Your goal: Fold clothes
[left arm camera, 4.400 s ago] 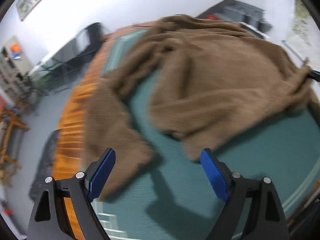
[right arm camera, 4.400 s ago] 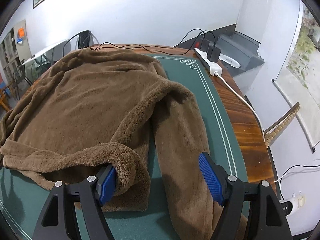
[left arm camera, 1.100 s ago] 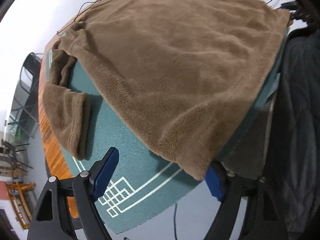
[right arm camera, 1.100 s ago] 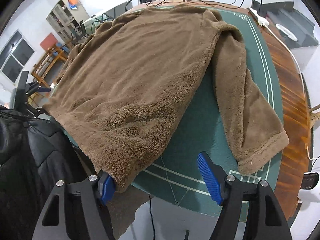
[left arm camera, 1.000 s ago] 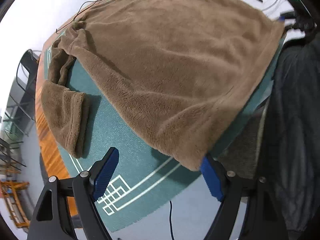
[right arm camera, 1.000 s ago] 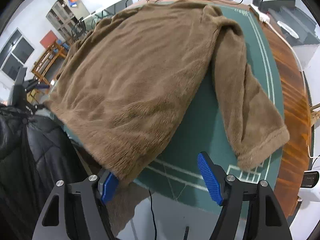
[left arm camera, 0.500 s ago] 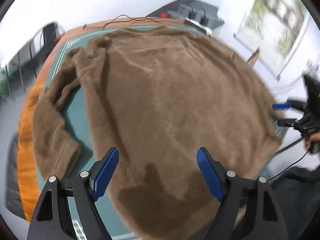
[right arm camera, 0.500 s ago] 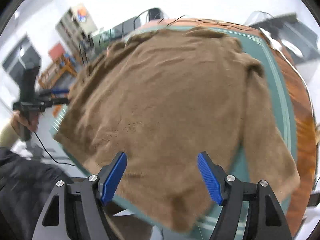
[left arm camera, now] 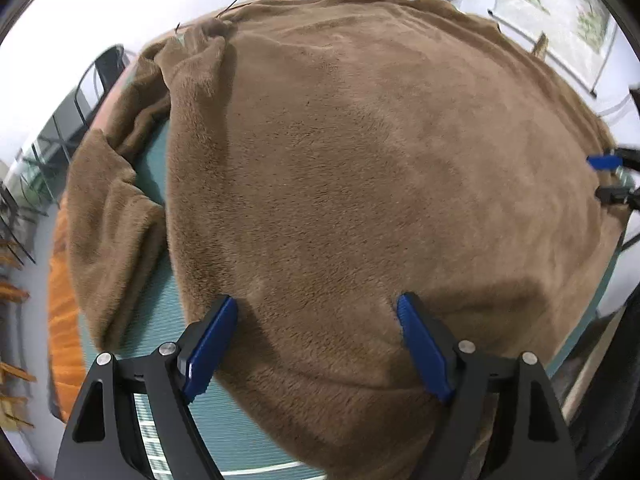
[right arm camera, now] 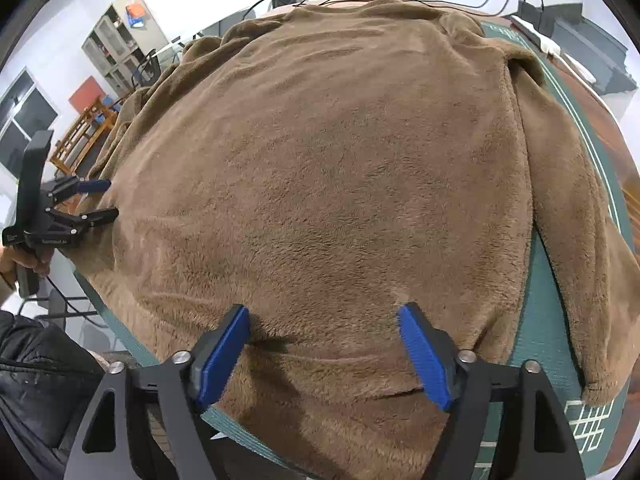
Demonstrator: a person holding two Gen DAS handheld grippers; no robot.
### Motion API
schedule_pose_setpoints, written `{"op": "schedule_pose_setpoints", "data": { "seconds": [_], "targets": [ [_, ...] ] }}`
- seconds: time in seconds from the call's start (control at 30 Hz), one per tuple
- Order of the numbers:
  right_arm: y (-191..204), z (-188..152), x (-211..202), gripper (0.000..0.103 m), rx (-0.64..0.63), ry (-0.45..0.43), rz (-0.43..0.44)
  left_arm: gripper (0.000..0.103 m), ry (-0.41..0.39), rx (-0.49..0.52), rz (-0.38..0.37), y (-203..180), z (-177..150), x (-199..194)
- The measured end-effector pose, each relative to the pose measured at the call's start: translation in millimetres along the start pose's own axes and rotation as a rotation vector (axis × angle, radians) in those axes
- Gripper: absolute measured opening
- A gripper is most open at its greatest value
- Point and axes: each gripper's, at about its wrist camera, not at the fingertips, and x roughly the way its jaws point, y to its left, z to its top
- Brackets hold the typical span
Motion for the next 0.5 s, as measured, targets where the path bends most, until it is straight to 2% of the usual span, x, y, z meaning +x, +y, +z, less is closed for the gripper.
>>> {"op": "schedule_pose_setpoints", "data": {
  "seconds": [0.07,0.13,0.2,0.3,0.37,0.43,0.5],
  "targets": [
    [1.0,0.1,-1.4,0.085,-0.007,0.008,-0.002,0.086,0.015,0.034,0.035,4.4,-1.0,-1.6],
    [-1.8,-0.2,-5.8,0.085,0.006,0.007,0.01,0.086,0.037,0.014,0.013,13.1,-1.3,-1.7],
    [-17.2,-2.7,-20.7,0.085,0.069,-0.032,0.037,0.086,0.059,-0.015,-0.02,21.6,0.5,-1.9],
    [-58.6,-12.2,-57.6,0.085,0.219,-0.129,-0.015,0.086,0.043,-0.008,-0.031,19.5,13.5,-11.3],
    [-97.6,-23.4,-82.7,0.085,0.352,-0.189,-0.101,0.086,0.031,-0.004,-0.039,17.8,22.4,-18.0],
    [-133.7,-37.1,-99.5,0.085,0.477,-0.222,-0.155,0.086,-0.006,0.003,-0.047,12.2,36.6,-28.4],
    [-166.2,-52.7,-111.8,0.081,0.607,-0.242,-0.163,0.086,-0.045,0.009,-0.059,4.4,51.8,-39.1]
  ]
}}
